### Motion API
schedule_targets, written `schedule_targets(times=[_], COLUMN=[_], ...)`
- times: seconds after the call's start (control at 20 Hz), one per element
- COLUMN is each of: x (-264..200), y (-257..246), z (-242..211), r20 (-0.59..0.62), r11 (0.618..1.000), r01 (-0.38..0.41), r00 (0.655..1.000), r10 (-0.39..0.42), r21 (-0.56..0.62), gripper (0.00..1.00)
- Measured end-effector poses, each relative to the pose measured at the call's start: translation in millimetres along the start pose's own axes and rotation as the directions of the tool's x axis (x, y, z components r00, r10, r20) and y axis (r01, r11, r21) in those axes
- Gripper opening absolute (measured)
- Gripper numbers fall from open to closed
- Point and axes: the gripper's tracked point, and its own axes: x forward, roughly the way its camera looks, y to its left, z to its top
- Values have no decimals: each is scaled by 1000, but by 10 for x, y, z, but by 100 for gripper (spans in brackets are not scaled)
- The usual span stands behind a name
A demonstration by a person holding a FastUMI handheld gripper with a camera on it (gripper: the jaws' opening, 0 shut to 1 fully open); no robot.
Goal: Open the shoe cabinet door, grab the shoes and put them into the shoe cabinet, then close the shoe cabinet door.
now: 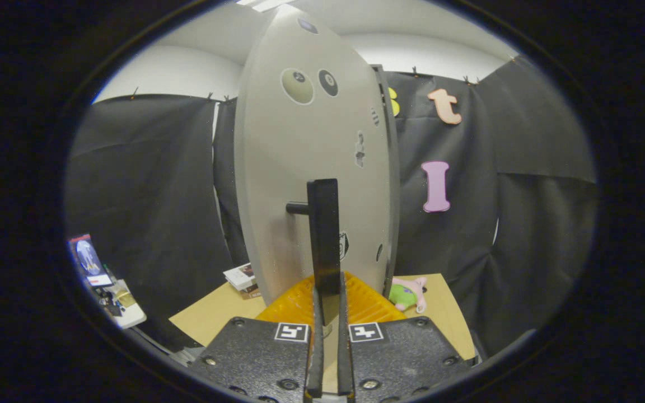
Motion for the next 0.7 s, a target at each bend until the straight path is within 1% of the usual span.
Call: schedule_targets(times=[0.15, 0.25, 0.4, 0.5, 0.6, 0.7], x=[-102, -171, -210, -222, -216, -256], y=[-353, -609, -933, -1064, -1081, -1071], z=[-2, 25, 54, 58, 80, 48], r20=[9, 7, 7, 9, 15, 16], r11=[999, 995, 988, 987, 989, 990], r01=[53, 93, 147, 153, 138, 144], r00=[999, 996, 989, 988, 990, 989], r10=[-53, -94, -147, -154, -139, -144], r21=[-1, 22, 39, 53, 55, 12], gripper=[9, 5, 4, 4, 4, 4])
